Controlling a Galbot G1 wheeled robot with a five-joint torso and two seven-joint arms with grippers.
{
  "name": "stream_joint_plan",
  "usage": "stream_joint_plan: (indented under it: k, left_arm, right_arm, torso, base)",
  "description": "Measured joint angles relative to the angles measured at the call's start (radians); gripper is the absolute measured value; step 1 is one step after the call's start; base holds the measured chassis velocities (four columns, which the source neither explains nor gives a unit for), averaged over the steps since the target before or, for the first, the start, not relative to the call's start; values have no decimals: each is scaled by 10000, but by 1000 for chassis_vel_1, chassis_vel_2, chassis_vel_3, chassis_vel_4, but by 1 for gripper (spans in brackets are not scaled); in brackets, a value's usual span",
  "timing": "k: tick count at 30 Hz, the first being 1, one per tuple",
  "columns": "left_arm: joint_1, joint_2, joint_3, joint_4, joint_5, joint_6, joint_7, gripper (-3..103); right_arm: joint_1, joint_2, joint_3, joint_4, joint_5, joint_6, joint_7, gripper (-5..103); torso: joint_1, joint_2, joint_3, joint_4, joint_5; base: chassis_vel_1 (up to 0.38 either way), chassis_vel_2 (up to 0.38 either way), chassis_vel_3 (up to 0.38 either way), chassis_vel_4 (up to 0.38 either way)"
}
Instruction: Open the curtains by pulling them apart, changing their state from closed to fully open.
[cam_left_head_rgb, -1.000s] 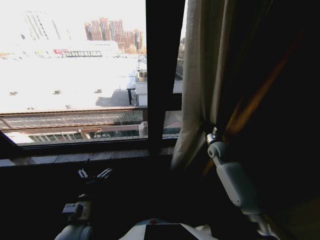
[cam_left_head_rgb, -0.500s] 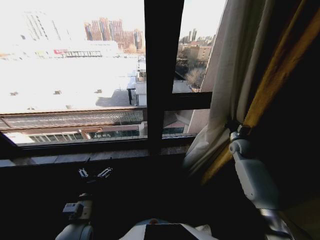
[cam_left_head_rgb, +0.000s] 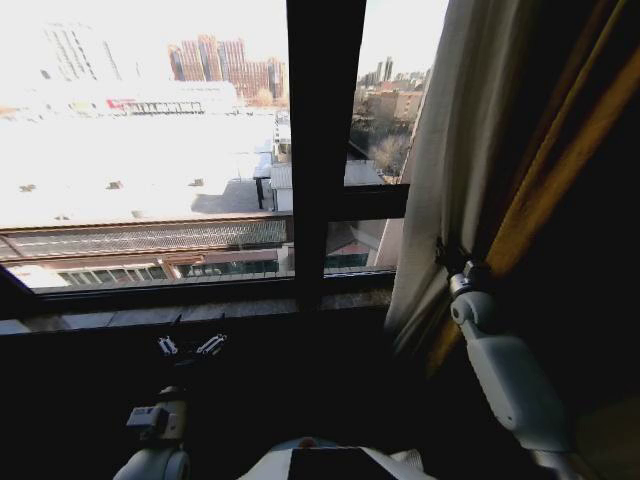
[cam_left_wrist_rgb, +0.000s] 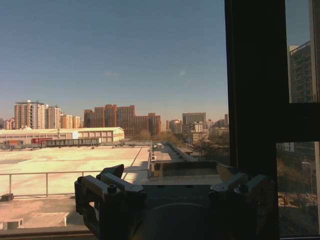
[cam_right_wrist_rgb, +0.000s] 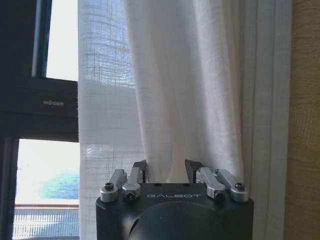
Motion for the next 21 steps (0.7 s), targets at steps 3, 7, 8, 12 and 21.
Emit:
stream_joint_plan:
  k: [3, 7, 8, 12, 21]
  left_arm:
    - [-49, 5, -14, -2, 0, 50, 22, 100]
    - [-56, -16, 21, 19, -4, 57, 22, 100]
    - [-57, -17, 20, 35, -6, 57, 20, 100]
    - [-97, -6, 12, 121, -7, 56, 18, 100]
    - [-105, 72, 65, 164, -8, 52, 18, 100]
  right_arm:
    - [-475, 307, -179, 594, -10, -34, 91, 47]
    - [-1385, 829, -441, 1499, -432, -45, 250, 63]
    - [-1524, 913, -480, 1625, -577, -45, 254, 69]
    - [-2085, 1238, -680, 2194, -1201, -62, 246, 80]
    - [-2440, 1734, -1069, 2609, -2311, -47, 271, 100]
  torso:
    - [0, 0, 0, 0, -3]
    - [0, 0, 0, -1, -2]
    - [0, 0, 0, -2, -2]
    - [0, 0, 0, -1, -2]
    - [0, 0, 0, -2, 0]
  base:
    - [0, 0, 0, 0]
    - [0, 0, 0, 0]
    - [0, 0, 0, 0]
    - [0, 0, 0, 0]
    - [0, 0, 0, 0]
